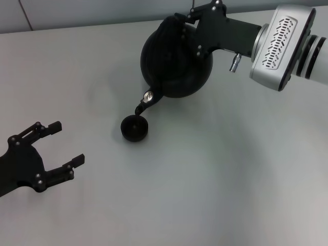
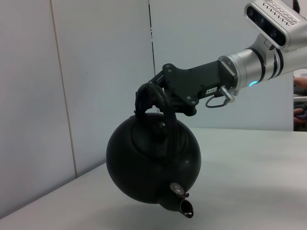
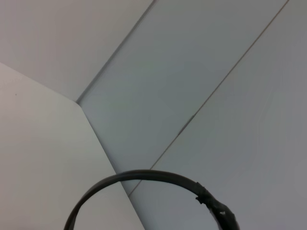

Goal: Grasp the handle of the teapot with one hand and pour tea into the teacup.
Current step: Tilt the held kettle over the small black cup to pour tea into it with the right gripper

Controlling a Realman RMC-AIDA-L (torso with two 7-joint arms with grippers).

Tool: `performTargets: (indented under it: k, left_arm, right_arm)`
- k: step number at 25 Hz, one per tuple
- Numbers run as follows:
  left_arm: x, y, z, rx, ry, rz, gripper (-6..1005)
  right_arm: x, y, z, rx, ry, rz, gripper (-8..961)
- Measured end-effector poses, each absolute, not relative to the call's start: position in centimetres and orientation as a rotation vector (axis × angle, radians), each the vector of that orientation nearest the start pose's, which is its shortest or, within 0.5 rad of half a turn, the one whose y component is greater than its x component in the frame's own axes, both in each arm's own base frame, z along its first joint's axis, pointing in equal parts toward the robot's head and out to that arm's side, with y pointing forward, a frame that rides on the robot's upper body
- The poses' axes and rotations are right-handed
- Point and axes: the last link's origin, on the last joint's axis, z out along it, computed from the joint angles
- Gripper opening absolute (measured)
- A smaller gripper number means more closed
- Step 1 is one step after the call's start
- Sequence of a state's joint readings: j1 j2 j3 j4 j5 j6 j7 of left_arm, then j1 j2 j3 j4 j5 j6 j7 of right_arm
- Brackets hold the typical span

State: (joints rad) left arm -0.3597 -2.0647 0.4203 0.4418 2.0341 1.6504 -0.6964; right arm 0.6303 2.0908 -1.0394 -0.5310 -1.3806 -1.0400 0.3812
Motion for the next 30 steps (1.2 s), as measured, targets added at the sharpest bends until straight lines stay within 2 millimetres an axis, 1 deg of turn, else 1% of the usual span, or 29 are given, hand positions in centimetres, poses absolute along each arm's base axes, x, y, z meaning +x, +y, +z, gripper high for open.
performTargets:
  k: [17,25,30]
  left_arm:
    - [-32.21,26.12,-0.33,-2.522,-0.197,-0.742,866]
    - [-32.18,26.17,-0.33,-2.522,-0.195,-0.742,866]
    - [-32.18,26.17,-0.33,-2.522,-0.195,-0.742,866]
  right_arm:
    - [20.98,40.85,-2.26,-2.251,-0.468,0.388,69]
    - [20.63,40.97,-2.94,-2.268,-0.519,0.340,70]
    - [20.51,41.00,-2.92,-2.264,-0.517,0.346,71]
